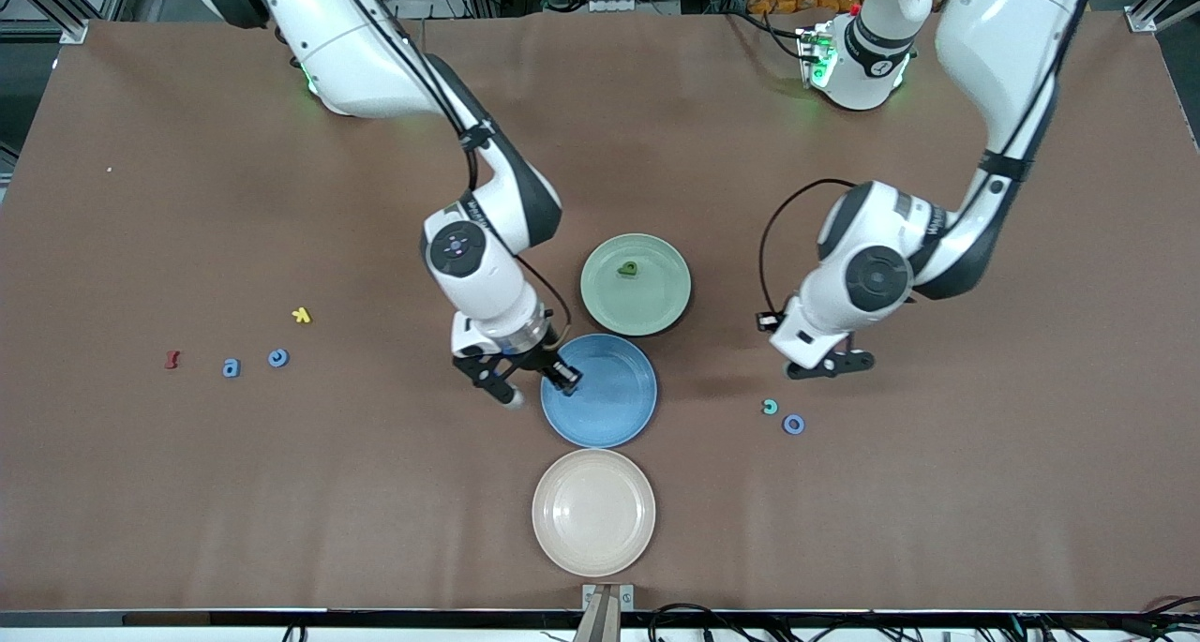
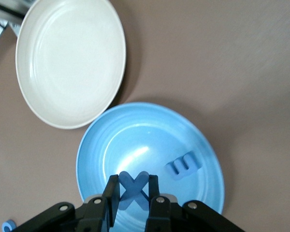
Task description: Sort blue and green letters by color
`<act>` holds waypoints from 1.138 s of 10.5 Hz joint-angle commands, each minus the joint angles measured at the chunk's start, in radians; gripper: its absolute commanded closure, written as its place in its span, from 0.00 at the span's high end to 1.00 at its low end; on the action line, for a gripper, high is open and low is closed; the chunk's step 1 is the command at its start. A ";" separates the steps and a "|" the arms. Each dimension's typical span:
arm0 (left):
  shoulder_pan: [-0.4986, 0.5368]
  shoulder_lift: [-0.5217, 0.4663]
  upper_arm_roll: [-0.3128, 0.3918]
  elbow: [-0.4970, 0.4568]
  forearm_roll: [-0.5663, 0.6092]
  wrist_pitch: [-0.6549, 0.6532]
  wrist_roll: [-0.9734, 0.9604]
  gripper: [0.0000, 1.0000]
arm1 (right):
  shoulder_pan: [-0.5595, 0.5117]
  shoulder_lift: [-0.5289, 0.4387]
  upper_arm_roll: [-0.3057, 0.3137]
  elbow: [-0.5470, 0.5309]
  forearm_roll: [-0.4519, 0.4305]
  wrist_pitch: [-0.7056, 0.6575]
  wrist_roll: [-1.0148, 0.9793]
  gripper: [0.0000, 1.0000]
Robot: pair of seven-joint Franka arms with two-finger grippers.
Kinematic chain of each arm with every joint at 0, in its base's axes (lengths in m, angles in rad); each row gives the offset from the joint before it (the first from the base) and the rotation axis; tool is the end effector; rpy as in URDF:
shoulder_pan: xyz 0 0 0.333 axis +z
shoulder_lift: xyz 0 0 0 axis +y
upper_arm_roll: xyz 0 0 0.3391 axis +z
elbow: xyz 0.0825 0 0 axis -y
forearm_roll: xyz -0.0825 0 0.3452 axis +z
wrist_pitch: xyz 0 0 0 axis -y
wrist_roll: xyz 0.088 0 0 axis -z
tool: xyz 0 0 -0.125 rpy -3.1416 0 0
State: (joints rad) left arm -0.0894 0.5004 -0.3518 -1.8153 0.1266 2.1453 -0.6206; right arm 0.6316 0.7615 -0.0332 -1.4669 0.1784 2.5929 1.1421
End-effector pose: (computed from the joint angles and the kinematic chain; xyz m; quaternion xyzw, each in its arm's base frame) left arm 0.5636 -0.2379 0.2951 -0.9950 -0.0655 0.0755 0.0054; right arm 0.6124 0.4225 0.2905 -0.9284 0.3208 -0.0793 0.1702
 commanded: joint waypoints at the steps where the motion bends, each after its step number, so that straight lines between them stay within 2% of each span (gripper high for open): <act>1: -0.090 0.006 -0.003 0.020 -0.051 -0.008 -0.099 0.00 | 0.031 0.056 -0.014 0.053 0.016 0.035 0.016 0.75; 2: -0.128 0.013 -0.003 0.027 -0.071 -0.008 -0.122 0.00 | 0.031 0.055 -0.014 0.051 0.006 0.023 -0.007 1.00; 5: -0.205 0.061 -0.001 0.051 -0.079 -0.008 -0.185 0.00 | -0.003 0.030 -0.016 0.040 0.004 -0.108 -0.174 1.00; 8: -0.274 0.136 -0.001 0.118 -0.077 -0.008 -0.258 0.00 | -0.088 -0.005 -0.016 0.027 0.003 -0.233 -0.330 1.00; 10: -0.331 0.171 0.005 0.145 -0.067 -0.008 -0.310 0.00 | -0.153 -0.046 -0.020 -0.025 0.001 -0.251 -0.456 1.00; 11: -0.346 0.171 0.011 0.145 -0.067 -0.008 -0.329 0.41 | -0.180 -0.074 -0.031 -0.059 0.001 -0.251 -0.514 1.00; 12: -0.345 0.171 0.014 0.145 -0.053 -0.008 -0.327 0.99 | -0.214 -0.108 -0.039 -0.099 0.000 -0.252 -0.589 1.00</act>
State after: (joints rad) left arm -0.4089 0.6584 -0.3569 -1.6997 0.0679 2.1477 -0.9188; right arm 0.4768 0.7552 -0.0683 -1.4486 0.1765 2.3494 0.6872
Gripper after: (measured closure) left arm 0.714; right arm 0.000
